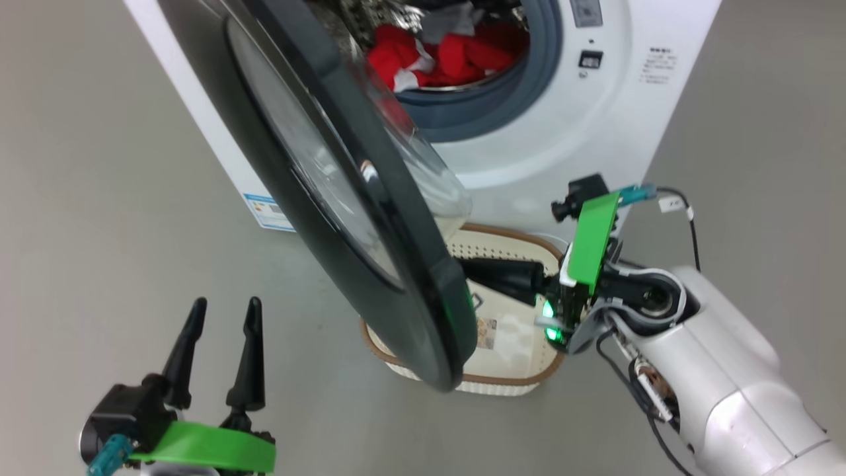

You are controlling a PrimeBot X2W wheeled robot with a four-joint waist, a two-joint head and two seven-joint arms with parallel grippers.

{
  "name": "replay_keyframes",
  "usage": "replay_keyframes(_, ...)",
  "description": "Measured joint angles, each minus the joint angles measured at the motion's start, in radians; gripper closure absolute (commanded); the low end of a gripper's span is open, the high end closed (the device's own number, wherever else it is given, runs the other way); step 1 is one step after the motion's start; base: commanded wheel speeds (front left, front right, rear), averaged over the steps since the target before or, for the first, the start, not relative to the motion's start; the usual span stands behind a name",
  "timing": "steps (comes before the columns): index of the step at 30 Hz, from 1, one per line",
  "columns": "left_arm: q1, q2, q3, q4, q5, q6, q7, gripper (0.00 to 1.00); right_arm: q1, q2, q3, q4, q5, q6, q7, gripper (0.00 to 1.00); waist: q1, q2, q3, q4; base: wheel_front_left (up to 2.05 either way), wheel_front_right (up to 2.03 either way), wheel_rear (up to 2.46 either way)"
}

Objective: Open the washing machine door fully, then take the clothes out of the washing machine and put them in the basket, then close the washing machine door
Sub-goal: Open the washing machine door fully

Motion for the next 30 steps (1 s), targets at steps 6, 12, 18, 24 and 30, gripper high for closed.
replay_keyframes(6,0.021,0.0,0.0,0.002,0.0,0.0,0.0,0.0,0.041,0.001,0.03,-0.003,0.024,0.0,0.003,1.0,0.0,0.0,-0.039,0.037,0.0,0.0,0.0)
replay_keyframes(12,0.051,0.0,0.0,0.004,0.007,0.0,0.0,0.0,0.079,0.0,0.055,-0.005,0.045,0.0,-0.007,1.0,0.0,0.0,-0.078,0.081,0.0,0.0,0.0)
replay_keyframes(18,0.062,0.001,0.0,0.007,0.016,0.0,0.0,0.0,0.103,0.0,0.08,-0.007,0.072,0.0,-0.015,1.0,0.0,0.0,-0.111,0.137,0.0,0.0,0.0)
replay_keyframes(24,0.082,0.003,0.001,0.008,0.023,-0.001,0.0,0.0,0.118,0.0,0.104,-0.011,0.084,0.0,-0.026,1.0,-0.0001,0.0,-0.137,0.203,0.0,0.0,0.0)
replay_keyframes(30,0.098,0.003,0.003,-0.017,0.015,0.011,0.0,0.0,0.111,0.005,0.145,-0.011,0.103,0.0,-0.024,1.0,0.0,0.0,-0.134,0.228,0.0,0.0,0.0)
